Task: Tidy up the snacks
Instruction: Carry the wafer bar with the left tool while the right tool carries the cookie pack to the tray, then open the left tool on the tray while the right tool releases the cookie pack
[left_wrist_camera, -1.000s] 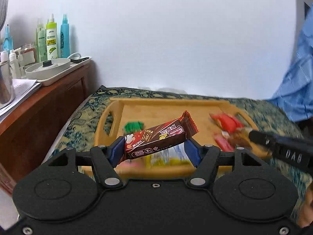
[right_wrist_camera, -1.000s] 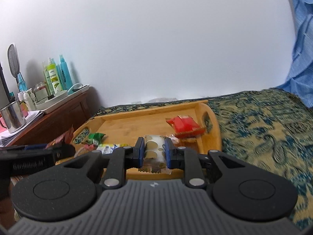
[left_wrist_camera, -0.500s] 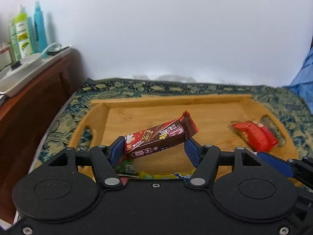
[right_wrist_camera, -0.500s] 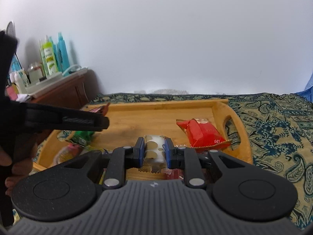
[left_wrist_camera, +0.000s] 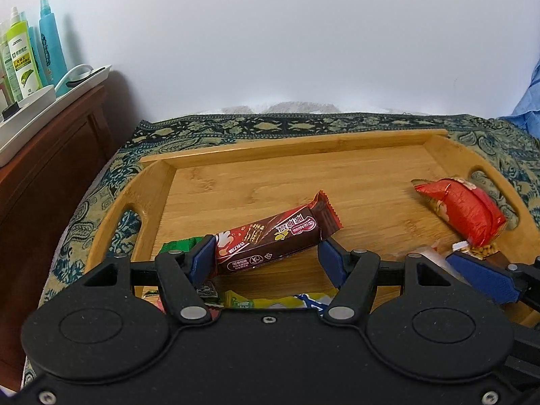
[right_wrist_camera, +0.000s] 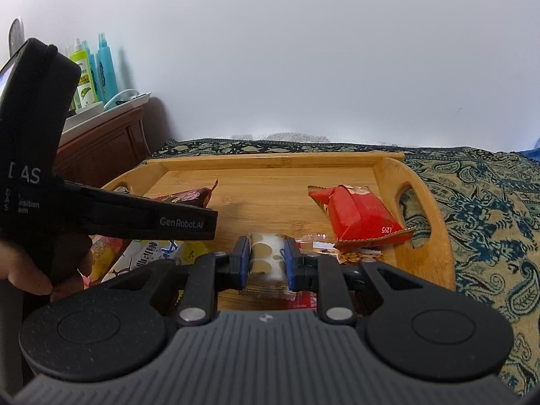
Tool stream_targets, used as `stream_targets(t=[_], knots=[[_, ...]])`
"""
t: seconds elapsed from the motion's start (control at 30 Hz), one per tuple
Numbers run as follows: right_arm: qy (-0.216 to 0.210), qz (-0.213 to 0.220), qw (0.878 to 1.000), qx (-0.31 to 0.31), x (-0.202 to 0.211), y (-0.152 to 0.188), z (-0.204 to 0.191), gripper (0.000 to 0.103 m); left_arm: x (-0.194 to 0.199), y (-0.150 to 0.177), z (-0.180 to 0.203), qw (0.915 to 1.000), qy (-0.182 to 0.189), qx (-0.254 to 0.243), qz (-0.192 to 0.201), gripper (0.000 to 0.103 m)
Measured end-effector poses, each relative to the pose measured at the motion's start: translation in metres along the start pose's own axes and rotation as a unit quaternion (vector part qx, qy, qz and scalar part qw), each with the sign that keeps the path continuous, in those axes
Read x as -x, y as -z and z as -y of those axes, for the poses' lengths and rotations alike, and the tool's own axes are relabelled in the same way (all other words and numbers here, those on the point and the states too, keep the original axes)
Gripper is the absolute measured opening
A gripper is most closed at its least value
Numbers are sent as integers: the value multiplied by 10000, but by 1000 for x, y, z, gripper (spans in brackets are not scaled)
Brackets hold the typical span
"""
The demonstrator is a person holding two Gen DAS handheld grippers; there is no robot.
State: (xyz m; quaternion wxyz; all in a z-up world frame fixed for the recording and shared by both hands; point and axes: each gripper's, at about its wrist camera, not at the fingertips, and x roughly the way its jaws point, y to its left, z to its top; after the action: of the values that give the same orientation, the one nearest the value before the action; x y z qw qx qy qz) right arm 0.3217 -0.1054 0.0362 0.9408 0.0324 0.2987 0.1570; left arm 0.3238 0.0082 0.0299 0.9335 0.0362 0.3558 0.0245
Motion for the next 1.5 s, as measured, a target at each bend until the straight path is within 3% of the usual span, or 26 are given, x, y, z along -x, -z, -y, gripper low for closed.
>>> stream_targets(t=[0.43,0.63,0.77,0.83,1.0,1.17,1.5], knots=[[-36,-108,9999,-47,-9,-4,2,26,-5,1,1,10000,-50,-67,-50,64],[-66,-122,9999,-59,-9,-3,2,37,-6,0,1,9999,-64,-39,-76,64],[-102,-97,9999,-73,-8,-3,2,38,-4,-1,-1,9999,-60,-11,-119,66],[-109,-84,9999,-69,-7,-4,2,48,-1,-2,-2,9999,-63,-9,-119,67],[-104,23,9999,-22,1,-5,0,55,15,-4,-7,9999,-122,22,-68,74],[-142,153,9997,-105,15,-7,-1,72,41,-3,-18,9998,-91,179,45,82],[-119,484,9986,-177,57,-6,1,88,99,10,-39,9990,-237,290,253,91]])
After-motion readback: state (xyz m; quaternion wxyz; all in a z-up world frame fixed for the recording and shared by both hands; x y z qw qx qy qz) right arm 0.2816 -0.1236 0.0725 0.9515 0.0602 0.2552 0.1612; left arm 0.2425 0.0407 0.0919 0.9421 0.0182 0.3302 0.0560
